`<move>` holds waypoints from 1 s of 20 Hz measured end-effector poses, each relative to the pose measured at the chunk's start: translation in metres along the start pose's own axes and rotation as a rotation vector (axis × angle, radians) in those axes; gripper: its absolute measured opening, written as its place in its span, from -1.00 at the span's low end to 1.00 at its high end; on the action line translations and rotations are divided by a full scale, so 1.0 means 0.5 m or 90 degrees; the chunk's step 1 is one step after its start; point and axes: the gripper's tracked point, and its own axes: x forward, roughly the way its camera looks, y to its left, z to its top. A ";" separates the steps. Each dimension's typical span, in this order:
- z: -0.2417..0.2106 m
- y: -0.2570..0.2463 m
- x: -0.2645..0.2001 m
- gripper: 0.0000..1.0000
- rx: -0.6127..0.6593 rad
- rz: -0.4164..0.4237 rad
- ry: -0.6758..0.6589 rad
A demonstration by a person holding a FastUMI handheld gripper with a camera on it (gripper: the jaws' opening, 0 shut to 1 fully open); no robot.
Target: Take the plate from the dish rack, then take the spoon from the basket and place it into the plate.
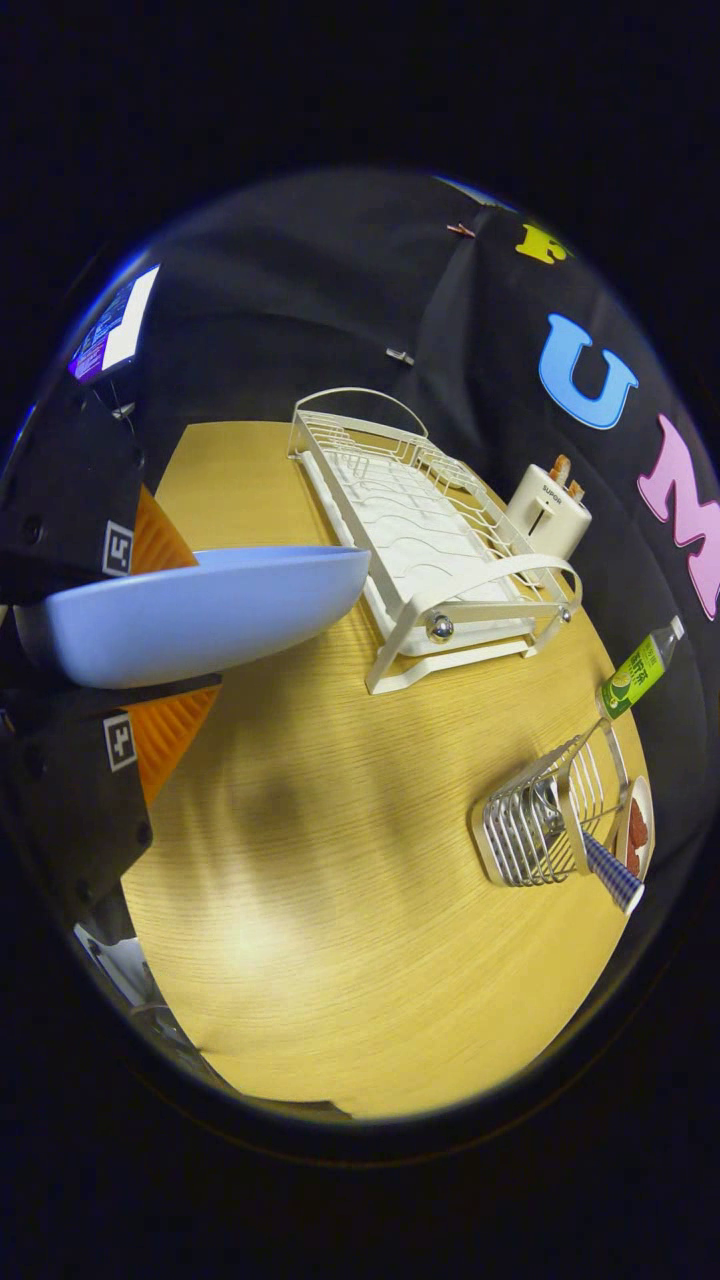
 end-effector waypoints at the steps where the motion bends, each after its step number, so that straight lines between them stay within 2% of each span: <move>1: -0.001 -0.007 0.010 -0.31 -0.005 -0.004 0.007; 7: 0.000 -0.021 0.026 -0.30 0.032 0.009 0.029; 9: 0.008 -0.034 0.026 -0.28 0.037 -0.007 0.029; 15: 0.020 -0.071 0.025 0.06 0.012 -0.070 0.021; 20: 0.026 -0.107 0.023 0.45 -0.005 -0.123 0.022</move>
